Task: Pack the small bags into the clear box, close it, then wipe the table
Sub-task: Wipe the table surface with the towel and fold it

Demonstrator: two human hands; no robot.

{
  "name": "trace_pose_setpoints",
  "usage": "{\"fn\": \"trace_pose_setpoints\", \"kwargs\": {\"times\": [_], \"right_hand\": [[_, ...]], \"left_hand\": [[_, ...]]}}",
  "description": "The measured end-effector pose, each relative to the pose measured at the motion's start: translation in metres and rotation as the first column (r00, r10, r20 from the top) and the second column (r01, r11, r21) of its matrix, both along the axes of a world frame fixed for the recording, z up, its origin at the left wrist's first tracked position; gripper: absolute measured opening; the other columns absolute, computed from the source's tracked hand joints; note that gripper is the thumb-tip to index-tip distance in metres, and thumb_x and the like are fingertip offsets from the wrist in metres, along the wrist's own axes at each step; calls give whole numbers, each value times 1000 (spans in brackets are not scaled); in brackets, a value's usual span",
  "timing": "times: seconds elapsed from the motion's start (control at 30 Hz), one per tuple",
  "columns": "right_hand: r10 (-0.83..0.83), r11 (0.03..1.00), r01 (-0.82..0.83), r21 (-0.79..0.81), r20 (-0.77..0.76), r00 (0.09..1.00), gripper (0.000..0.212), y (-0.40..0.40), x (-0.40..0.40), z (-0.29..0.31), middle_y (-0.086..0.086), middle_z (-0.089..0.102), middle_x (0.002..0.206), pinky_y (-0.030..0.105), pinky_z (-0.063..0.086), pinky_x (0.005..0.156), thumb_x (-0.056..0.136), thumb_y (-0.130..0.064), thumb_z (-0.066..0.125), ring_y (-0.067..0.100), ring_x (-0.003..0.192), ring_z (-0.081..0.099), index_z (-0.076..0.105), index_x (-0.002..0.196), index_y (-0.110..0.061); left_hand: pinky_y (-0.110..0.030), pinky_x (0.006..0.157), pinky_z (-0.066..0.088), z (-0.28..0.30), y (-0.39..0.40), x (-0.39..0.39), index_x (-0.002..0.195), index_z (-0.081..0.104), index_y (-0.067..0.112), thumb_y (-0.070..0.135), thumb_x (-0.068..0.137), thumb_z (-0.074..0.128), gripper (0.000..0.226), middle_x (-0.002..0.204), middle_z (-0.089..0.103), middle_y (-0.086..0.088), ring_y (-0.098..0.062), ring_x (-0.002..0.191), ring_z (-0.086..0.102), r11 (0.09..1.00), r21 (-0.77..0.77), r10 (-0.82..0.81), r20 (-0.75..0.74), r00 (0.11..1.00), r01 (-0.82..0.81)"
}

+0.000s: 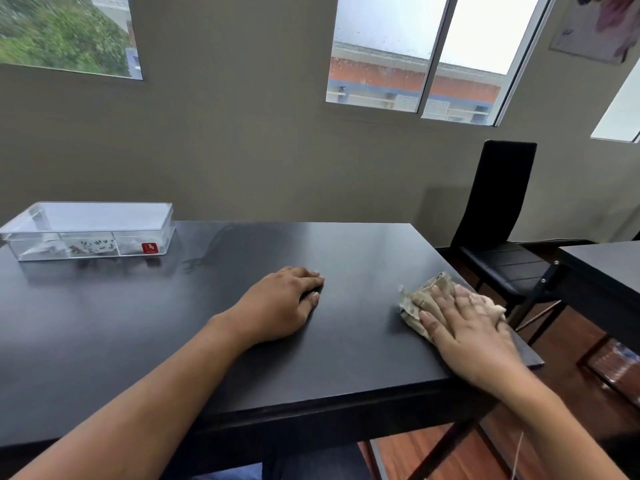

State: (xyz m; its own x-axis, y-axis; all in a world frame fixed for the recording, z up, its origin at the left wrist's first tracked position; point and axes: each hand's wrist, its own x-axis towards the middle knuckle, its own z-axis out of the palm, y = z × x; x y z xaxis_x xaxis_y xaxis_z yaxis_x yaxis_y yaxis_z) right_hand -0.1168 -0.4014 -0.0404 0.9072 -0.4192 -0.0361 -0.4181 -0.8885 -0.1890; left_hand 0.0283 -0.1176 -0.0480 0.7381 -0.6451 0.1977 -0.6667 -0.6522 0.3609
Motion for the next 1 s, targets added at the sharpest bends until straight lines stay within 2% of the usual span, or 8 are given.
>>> {"fn": "trace_pose_setpoints", "kwargs": {"times": [0.13, 0.2, 0.37, 0.5, 0.73, 1.0], "right_hand": [[165, 986, -165, -11, 16, 986, 68, 29, -35, -6, -26, -28, 161, 36, -18, 124, 91, -77, 8, 1, 149, -31, -13, 153, -58], [194, 981, -194, 6, 10, 981, 76, 22, -37, -6, -29, -27, 161, 32, -19, 123, 85, -85, 3, -4, 148, -31, -13, 153, -58], [208, 978, -207, 25, -50, 977, 107, -20, 6, 0, -22, -19, 165, 40, -9, 128, 66, -100, 0, 2, 153, -23, -7, 159, -47], [119, 993, -119, 14, -45, 992, 95, -42, 53, -1, -11, -10, 172, 45, -7, 128, 82, -87, 17, 9, 157, -16, -2, 163, -41], [86, 996, -86, -2, -27, 996, 87, -48, 95, -5, -11, -6, 173, 47, -9, 126, 91, -83, 22, 12, 158, -13, -1, 163, -40], [47, 999, -48, -21, -51, 998, 86, -41, 124, 0, -3, -4, 174, 52, -9, 126, 94, -79, 18, 16, 159, -11, -2, 164, -34]], "left_hand": [[-34, 117, 31, -1, 0, 0, 147, 49, 26, 39, 102, 40, 48, 153, 46, 9, -13, 140, 41, 1000, -2, -8, -3, 1000, 8], [-33, 118, 30, -1, 1, 0, 147, 49, 26, 40, 102, 39, 48, 154, 46, 9, -13, 141, 40, 1000, -2, -11, -2, 1000, 11], [-32, 119, 28, 0, 1, -1, 149, 46, 26, 40, 103, 39, 49, 155, 44, 9, -11, 142, 38, 1000, 7, -11, 3, 1000, 11], [-33, 119, 29, 2, 2, -1, 149, 46, 26, 40, 103, 39, 48, 156, 44, 9, -11, 142, 37, 1000, 9, -11, -1, 1000, 11], [-32, 118, 29, 2, 2, -1, 147, 48, 25, 38, 103, 40, 47, 155, 45, 9, -11, 141, 38, 1000, -7, -13, 4, 1000, 13], [-29, 118, 30, 3, 4, 1, 146, 50, 26, 39, 102, 44, 46, 153, 47, 10, -10, 140, 40, 999, -41, -26, 1, 1000, 26]]}}
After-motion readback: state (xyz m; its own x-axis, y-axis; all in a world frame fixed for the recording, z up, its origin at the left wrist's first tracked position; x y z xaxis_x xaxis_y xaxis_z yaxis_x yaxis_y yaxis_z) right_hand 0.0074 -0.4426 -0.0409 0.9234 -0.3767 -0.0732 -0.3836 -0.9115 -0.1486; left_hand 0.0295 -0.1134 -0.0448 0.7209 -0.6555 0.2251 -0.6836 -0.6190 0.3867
